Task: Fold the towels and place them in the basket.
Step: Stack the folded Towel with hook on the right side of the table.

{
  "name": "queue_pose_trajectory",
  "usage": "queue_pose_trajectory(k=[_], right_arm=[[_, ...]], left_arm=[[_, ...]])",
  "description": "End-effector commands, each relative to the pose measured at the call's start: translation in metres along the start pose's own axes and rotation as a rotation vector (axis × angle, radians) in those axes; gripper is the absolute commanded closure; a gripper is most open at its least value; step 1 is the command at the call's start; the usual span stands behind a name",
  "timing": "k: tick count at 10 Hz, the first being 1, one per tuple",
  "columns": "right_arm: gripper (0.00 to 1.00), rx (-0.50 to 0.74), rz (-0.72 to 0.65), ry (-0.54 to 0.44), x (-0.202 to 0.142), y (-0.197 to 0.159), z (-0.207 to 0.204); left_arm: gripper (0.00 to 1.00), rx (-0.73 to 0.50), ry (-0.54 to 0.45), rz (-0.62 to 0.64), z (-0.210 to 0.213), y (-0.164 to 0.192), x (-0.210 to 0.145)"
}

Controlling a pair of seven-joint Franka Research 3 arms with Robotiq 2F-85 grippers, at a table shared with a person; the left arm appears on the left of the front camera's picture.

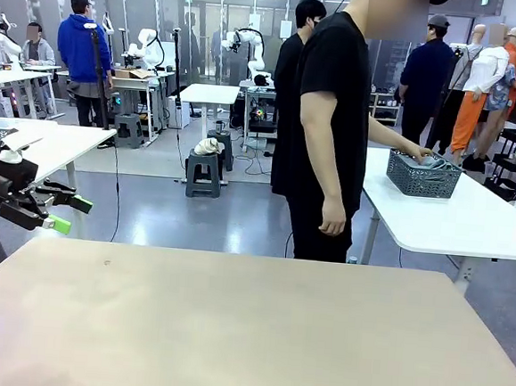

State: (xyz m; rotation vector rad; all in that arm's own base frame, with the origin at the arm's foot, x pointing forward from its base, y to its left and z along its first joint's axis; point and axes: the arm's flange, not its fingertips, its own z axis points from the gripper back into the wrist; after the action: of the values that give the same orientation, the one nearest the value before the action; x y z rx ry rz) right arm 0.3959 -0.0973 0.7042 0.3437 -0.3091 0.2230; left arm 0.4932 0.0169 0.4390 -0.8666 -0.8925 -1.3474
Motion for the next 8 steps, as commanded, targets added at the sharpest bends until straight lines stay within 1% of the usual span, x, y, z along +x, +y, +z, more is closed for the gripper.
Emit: queue_pose_trajectory(k=[1,8], right_arm=[[0.33,0.015,-0.015,0.005,0.0016,0.0017,0.0013],[0.33,0.015,-0.015,0.005,0.0016,0.0017,0.0013]], left_arm=[[0.00,0.004,0.002,-0.003,0.0004,-0.0005,0.0009],[0.00,0.004,0.002,-0.003,0.0004,-0.0005,0.0009]])
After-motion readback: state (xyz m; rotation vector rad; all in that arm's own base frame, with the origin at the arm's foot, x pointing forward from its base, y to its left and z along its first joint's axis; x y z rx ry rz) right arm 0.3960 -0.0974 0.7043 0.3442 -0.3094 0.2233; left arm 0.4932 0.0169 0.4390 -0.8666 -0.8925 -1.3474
